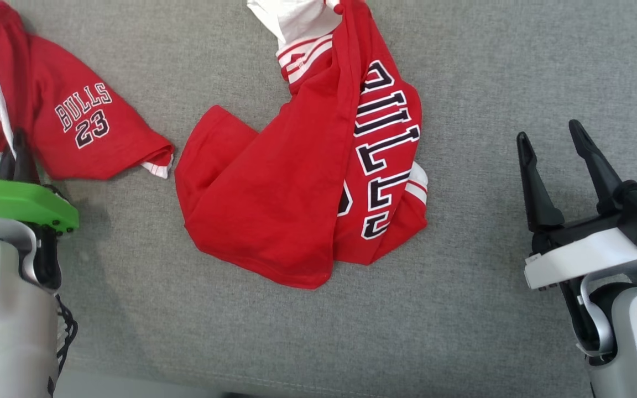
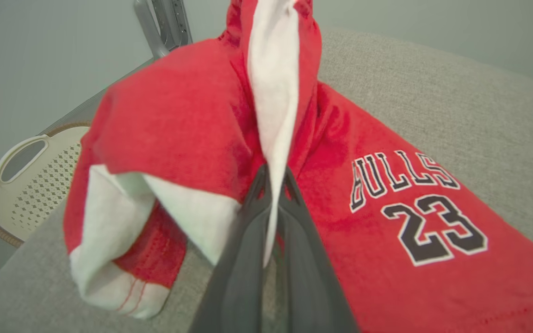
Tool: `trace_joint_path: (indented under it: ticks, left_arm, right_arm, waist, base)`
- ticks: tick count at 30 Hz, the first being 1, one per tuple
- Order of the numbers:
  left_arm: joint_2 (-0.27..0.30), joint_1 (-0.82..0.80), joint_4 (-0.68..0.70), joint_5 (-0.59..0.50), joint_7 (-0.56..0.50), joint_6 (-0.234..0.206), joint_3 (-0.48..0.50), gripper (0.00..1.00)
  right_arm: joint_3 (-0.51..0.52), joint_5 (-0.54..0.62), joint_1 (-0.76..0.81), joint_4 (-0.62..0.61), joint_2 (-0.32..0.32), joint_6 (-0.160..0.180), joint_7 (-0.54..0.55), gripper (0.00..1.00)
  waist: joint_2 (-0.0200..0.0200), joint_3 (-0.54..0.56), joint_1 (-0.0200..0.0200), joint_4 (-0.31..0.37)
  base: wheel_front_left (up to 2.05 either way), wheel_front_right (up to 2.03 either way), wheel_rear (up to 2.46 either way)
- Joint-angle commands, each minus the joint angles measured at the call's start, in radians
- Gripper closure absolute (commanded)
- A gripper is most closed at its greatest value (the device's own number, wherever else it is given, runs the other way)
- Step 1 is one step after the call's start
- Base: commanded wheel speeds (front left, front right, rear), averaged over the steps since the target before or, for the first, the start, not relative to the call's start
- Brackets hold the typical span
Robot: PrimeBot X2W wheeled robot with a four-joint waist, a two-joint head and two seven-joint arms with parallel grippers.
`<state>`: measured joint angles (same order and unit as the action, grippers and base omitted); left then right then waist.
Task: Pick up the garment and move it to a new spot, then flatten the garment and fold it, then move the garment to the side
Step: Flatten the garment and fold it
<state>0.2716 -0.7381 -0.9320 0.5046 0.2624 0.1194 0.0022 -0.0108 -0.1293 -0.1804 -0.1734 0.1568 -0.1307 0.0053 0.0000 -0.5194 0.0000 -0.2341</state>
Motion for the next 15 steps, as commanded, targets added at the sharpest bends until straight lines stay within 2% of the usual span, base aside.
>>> trace_joint_path:
  ticks: [1, 2, 9, 15]
  left_arm:
    - [0.001, 0.037, 0.022, 0.003, 0.003, 0.003, 0.029, 0.76]
    - [-0.004, 0.062, 0.038, -0.005, 0.003, 0.002, 0.044, 0.02]
    - [-0.065, 0.309, 0.299, -0.115, 0.002, -0.048, 0.181, 0.00]
    - [-0.153, 0.512, 0.536, -0.222, 0.002, -0.071, 0.206, 0.00]
  right_arm:
    - [-0.007, -0.007, -0.009, 0.016, -0.006, 0.000, -0.018, 0.00]
    - [-0.011, -0.010, -0.009, 0.028, -0.011, 0.000, -0.027, 0.00]
    - [-0.040, -0.028, 0.026, 0.118, -0.037, 0.000, -0.085, 0.00]
    - [-0.049, -0.042, 0.067, 0.169, -0.048, 0.000, -0.112, 0.00]
  waist:
    - [0.0000, 0.051, 0.0000, 0.019]
    - [0.0000, 0.069, 0.0000, 0.024]
    - [0.0000, 0.207, 0.0000, 0.067]
    - [0.0000, 0.302, 0.0000, 0.095]
  base:
    - [0.00, 0.00, 0.00]
    - [0.00, 0.00, 0.00]
    - [0.00, 0.00, 0.00]
    - [0.00, 0.00, 0.00]
